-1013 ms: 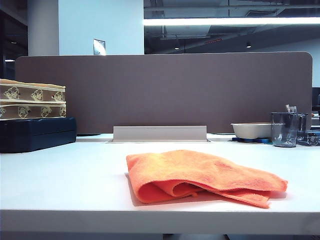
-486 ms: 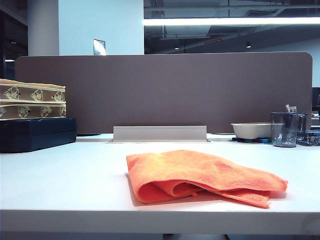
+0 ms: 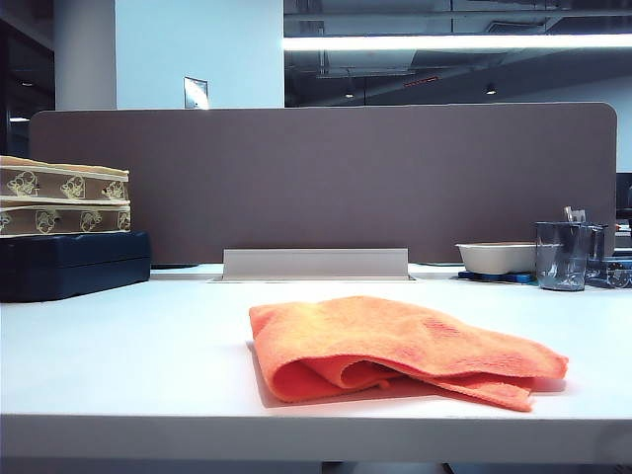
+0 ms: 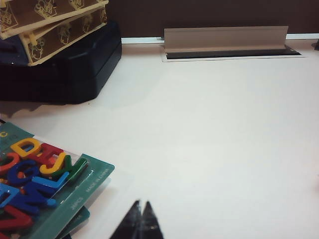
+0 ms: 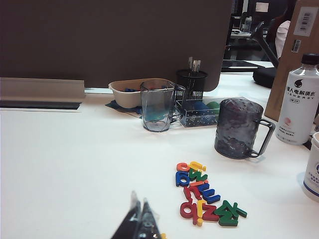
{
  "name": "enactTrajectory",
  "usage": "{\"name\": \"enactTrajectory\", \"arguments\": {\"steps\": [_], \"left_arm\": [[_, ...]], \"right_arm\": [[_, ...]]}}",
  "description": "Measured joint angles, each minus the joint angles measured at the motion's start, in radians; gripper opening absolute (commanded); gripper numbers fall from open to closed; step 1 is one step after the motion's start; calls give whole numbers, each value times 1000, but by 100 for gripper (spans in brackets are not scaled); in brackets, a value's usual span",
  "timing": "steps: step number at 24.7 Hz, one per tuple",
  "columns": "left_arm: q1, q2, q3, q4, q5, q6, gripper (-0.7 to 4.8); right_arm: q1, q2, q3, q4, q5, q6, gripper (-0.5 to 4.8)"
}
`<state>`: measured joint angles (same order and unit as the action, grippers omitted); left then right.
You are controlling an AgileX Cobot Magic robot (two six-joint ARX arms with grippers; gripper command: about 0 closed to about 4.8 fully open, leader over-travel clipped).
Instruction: Use an orange cloth to wipe the letter magnets on the table away for a distance.
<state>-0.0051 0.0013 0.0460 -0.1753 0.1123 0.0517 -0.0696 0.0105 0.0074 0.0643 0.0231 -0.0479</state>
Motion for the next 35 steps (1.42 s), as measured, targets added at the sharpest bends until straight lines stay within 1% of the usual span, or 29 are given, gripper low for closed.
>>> {"name": "enactTrajectory", "arguments": {"steps": [5, 15, 18, 19, 21, 24, 26, 35], "left_arm": [[0, 0, -41, 43, 17, 0, -5], [0, 0, -42, 57, 6, 0, -5], [-21, 0, -42, 91, -40, 0, -5], [-53, 0, -42, 111, -80, 0, -5], [-79, 0, -42, 135, -120, 0, -5], [-79, 0, -42, 190, -124, 0, -5], [-79, 0, -42, 272, -124, 0, -5], [-79, 0, -42, 285, -124, 0, -5]], "right_arm": [[0, 0, 0, 0, 0, 0, -1], [0, 0, 0, 0, 0, 1, -1], [0, 0, 0, 0, 0, 2, -1], [0, 0, 0, 0, 0, 2, -1], [0, 0, 0, 0, 0, 2, -1], [0, 0, 0, 0, 0, 2, -1], [0, 0, 0, 0, 0, 2, -1], [0, 0, 0, 0, 0, 2, -1]]}}
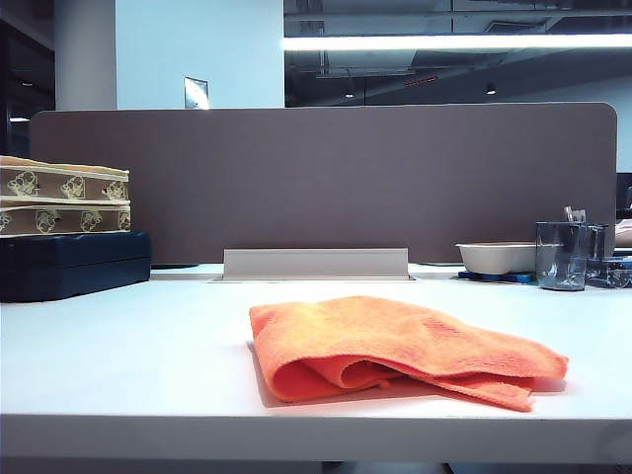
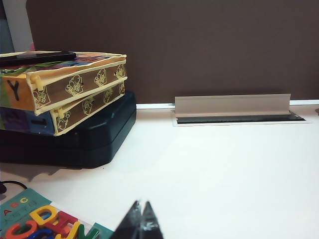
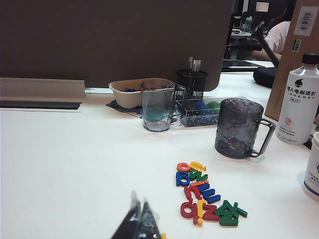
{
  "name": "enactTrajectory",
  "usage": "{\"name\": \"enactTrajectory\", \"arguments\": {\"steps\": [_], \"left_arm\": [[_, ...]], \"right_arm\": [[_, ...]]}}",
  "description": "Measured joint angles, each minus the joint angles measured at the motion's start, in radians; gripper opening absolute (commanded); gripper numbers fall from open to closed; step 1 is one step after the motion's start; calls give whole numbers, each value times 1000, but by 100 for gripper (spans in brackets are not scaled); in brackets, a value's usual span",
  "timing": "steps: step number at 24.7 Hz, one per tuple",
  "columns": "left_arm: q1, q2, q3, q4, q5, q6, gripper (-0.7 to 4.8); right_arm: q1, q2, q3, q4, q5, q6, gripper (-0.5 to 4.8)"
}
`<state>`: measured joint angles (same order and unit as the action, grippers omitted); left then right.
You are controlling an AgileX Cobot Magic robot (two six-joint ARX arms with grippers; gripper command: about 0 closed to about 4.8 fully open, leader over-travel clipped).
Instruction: Use an orange cloth to wipe the letter magnets on the table away for a distance.
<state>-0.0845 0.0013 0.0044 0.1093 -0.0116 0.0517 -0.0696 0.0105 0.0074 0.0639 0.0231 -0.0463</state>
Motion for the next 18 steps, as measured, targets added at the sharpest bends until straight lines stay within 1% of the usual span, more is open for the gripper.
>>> {"name": "enactTrajectory", "arguments": {"steps": [18], "left_arm": [[0, 0, 0, -13, 0, 0, -5]], "right_arm": [[0, 0, 0, 0, 0, 0, -1]]}}
